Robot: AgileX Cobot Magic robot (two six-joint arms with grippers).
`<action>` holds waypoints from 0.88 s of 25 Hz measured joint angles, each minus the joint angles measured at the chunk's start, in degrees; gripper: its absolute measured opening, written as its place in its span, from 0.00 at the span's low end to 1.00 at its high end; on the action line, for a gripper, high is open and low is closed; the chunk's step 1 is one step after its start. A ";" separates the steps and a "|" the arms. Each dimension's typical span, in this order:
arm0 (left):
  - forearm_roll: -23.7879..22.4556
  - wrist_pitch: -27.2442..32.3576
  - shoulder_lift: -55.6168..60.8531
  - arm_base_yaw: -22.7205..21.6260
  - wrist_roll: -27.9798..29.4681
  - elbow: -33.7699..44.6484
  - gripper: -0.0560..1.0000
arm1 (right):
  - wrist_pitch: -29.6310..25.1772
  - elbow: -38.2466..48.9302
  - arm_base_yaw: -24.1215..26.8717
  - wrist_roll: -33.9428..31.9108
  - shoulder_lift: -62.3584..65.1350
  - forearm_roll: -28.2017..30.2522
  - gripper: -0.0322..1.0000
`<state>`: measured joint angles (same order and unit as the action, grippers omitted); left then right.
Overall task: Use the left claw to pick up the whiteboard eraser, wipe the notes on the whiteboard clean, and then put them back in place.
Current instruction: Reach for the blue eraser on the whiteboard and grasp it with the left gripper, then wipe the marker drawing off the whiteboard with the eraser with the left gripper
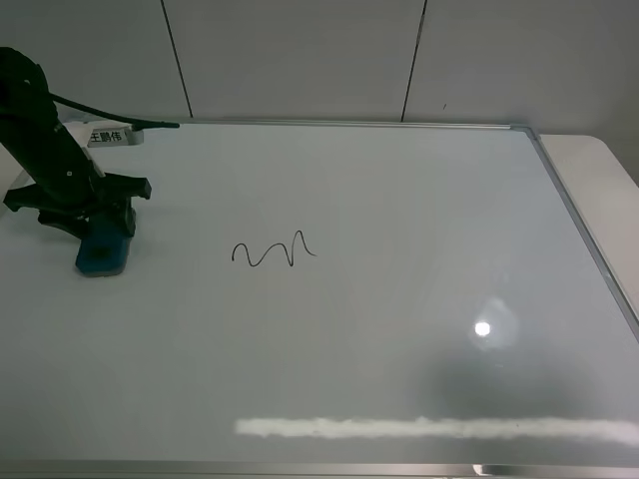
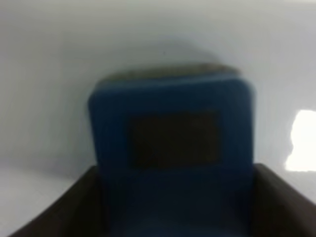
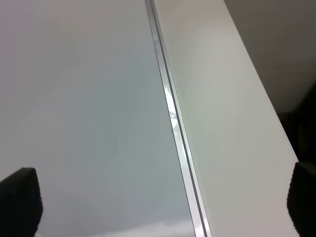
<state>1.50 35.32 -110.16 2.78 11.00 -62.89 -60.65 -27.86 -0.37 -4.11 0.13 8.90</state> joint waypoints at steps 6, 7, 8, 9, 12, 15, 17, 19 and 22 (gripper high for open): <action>-0.67 0.79 0.00 0.00 -0.22 0.00 0.58 | 0.00 0.00 0.00 0.00 0.00 0.00 0.99; -0.72 0.99 0.00 0.00 -0.23 0.00 0.58 | 0.00 0.00 0.00 0.00 0.00 0.00 0.99; -0.72 1.37 0.00 0.00 -0.31 0.00 0.58 | 0.00 0.00 0.00 0.00 0.00 0.00 0.99; -0.72 1.90 0.00 0.00 -0.36 0.00 0.58 | 0.00 0.00 0.00 0.00 0.00 0.00 0.99; -0.66 3.28 0.39 0.00 -0.60 0.00 0.58 | 0.00 0.00 0.00 0.00 0.00 0.00 0.99; -0.66 5.70 2.22 0.00 -0.60 0.00 0.58 | 0.00 0.00 0.00 0.00 0.00 0.00 0.99; -0.66 7.61 4.13 0.00 -0.60 0.00 0.58 | 0.00 0.00 0.00 0.00 0.00 0.00 0.99; -0.66 9.22 5.74 0.00 -0.60 0.00 0.58 | 0.00 0.00 0.00 0.00 0.00 0.00 0.99; -0.32 11.00 7.93 0.00 -0.60 0.00 0.58 | 0.00 0.00 0.00 0.00 0.00 0.00 0.99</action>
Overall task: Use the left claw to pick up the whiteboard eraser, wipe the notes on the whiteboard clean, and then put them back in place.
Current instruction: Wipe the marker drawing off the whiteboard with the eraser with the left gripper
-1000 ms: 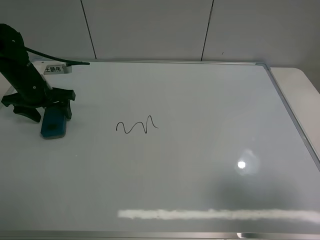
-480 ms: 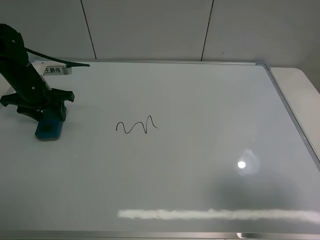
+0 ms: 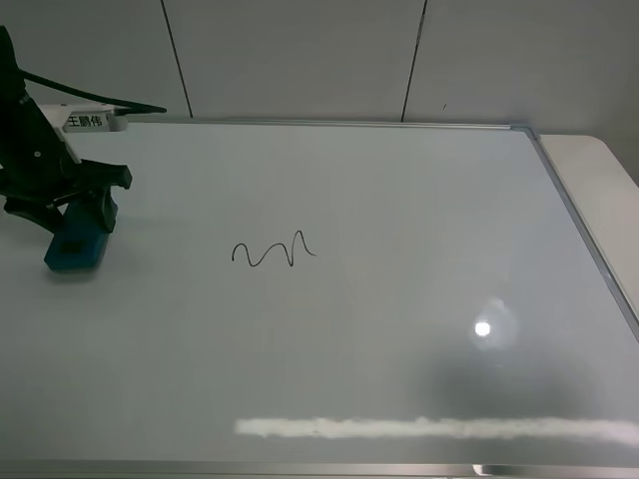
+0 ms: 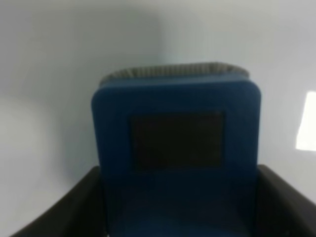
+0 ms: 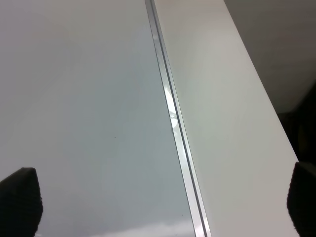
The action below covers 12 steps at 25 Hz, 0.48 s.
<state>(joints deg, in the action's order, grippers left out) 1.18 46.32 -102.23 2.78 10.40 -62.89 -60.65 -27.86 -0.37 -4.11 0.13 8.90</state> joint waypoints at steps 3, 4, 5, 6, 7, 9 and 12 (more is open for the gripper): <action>1.65 2.08 1.79 0.00 0.00 0.00 0.58 | 0.00 0.00 0.00 0.00 0.00 0.00 0.99; 1.87 2.94 2.09 0.00 0.00 0.00 0.58 | 0.00 0.00 0.00 0.00 0.00 0.00 0.99; 2.09 3.73 2.29 0.12 0.00 0.00 0.58 | 0.00 0.00 0.00 0.00 0.00 0.00 0.99; 2.09 4.35 2.40 0.31 0.00 0.00 0.58 | 0.00 0.00 0.00 0.00 0.00 0.00 0.99; 2.09 4.79 2.40 0.78 0.00 0.00 0.58 | 0.00 0.00 0.00 0.00 0.00 0.00 0.99; 2.24 5.77 2.40 2.03 -0.06 -0.56 0.58 | 0.00 0.00 0.00 0.00 0.00 0.00 0.99; 2.46 5.95 2.40 4.76 -0.06 -2.50 0.58 | 0.00 0.00 0.00 0.00 0.00 0.00 0.99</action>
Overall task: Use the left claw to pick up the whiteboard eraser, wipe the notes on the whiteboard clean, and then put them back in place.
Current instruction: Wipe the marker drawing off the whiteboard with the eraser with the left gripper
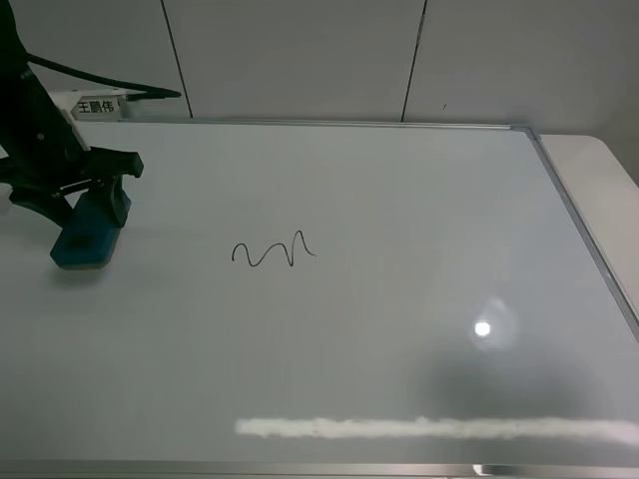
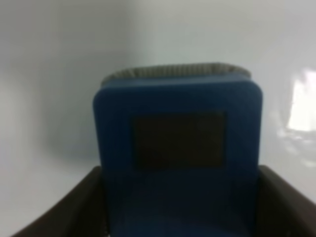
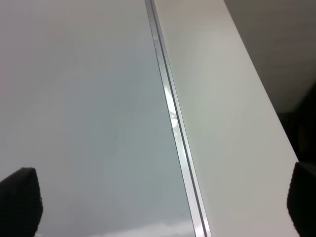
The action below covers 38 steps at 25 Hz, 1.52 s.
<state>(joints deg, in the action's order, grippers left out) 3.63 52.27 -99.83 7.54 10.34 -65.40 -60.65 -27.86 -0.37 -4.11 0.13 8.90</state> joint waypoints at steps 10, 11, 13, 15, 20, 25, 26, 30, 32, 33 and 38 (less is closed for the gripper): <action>0.87 4.02 -5.17 8.71 0.00 -8.75 0.58 | 0.00 0.00 0.00 0.00 0.00 0.00 0.99; 0.87 4.59 -6.83 9.26 0.00 -9.95 0.58 | 0.00 0.00 0.00 0.00 0.00 0.00 0.99; 0.42 5.17 -9.75 10.07 0.00 -12.00 0.58 | 0.00 0.00 0.00 0.00 0.00 0.00 0.99; -0.09 5.12 -12.33 10.95 0.00 -13.76 0.58 | 0.00 0.00 0.00 0.00 0.00 0.00 0.99; -0.48 2.09 -15.15 13.97 -0.46 -15.95 0.58 | 0.00 0.00 0.00 0.00 0.00 0.00 0.99; -0.61 -1.07 -16.27 16.11 -1.07 -16.14 0.58 | 0.00 0.00 0.00 0.00 0.00 0.00 0.99; -0.61 -1.42 -16.75 16.22 -1.24 -16.14 0.58 | 0.00 0.00 0.00 0.00 0.00 0.00 0.99; -0.81 -1.81 -19.60 16.40 -2.06 -16.14 0.58 | 0.00 0.00 0.00 0.00 0.00 0.00 0.99; -0.87 -2.37 -20.74 16.69 -2.31 -16.14 0.58 | 0.00 0.00 0.00 0.00 0.00 0.00 0.99; -0.87 -2.72 -21.24 16.90 -2.35 -16.14 0.58 | 0.00 0.00 0.00 0.00 0.00 0.00 0.99; -2.28 -3.42 -22.36 19.46 -2.45 -16.52 0.58 | 0.00 0.00 0.00 0.00 0.00 0.00 0.99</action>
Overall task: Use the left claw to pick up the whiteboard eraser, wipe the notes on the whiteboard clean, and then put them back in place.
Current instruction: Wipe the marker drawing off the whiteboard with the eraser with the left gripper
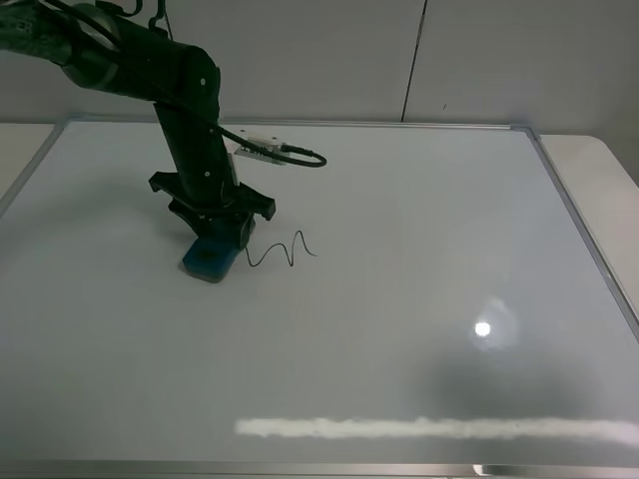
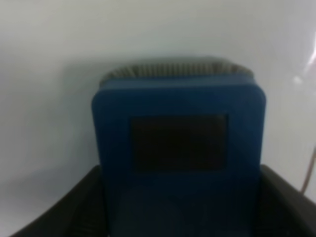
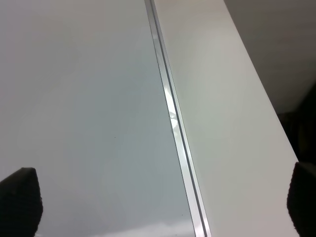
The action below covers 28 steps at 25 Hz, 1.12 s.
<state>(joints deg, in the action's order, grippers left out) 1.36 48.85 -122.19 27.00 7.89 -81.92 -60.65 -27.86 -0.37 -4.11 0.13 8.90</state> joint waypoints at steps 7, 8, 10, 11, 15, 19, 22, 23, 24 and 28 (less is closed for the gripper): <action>0.78 -0.75 -0.35 7.71 -0.43 -0.19 0.58 | 0.00 0.00 0.00 0.00 0.00 0.00 0.99; 1.48 -0.75 -0.42 9.25 -0.78 -0.19 0.58 | 0.00 0.00 0.00 0.00 0.00 0.00 0.99; 3.75 -0.75 -0.54 12.11 -2.06 -0.19 0.58 | 0.00 0.00 0.00 0.00 0.00 0.00 0.99; 5.53 -0.70 -0.54 13.53 -2.85 -0.19 0.58 | 0.00 0.00 0.00 0.00 0.00 0.00 0.99; 12.33 -0.65 -0.84 17.02 -6.86 -0.19 0.58 | 0.00 0.00 0.00 0.00 0.00 0.00 0.99; 13.31 -0.71 -1.03 17.04 -8.29 -0.19 0.58 | 0.00 0.00 0.00 0.00 0.00 0.00 0.99; 12.09 -0.90 -1.03 15.60 -7.89 -0.19 0.58 | 0.00 0.00 0.00 0.00 0.00 0.00 0.99; 11.35 -1.04 -1.03 14.74 -7.89 -0.19 0.58 | 0.00 0.00 0.00 0.00 0.00 0.00 0.99; 10.76 -1.36 -1.03 13.93 -7.89 -0.19 0.58 | 0.00 0.00 0.00 0.00 0.00 0.00 0.99; 8.72 -2.20 -1.03 9.70 -7.89 -0.69 0.58 | 0.00 0.00 0.00 0.00 0.00 0.00 0.99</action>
<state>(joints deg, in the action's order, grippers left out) 10.08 46.65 -123.22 36.70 0.00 -82.61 -60.65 -27.86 -0.37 -4.11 0.13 8.90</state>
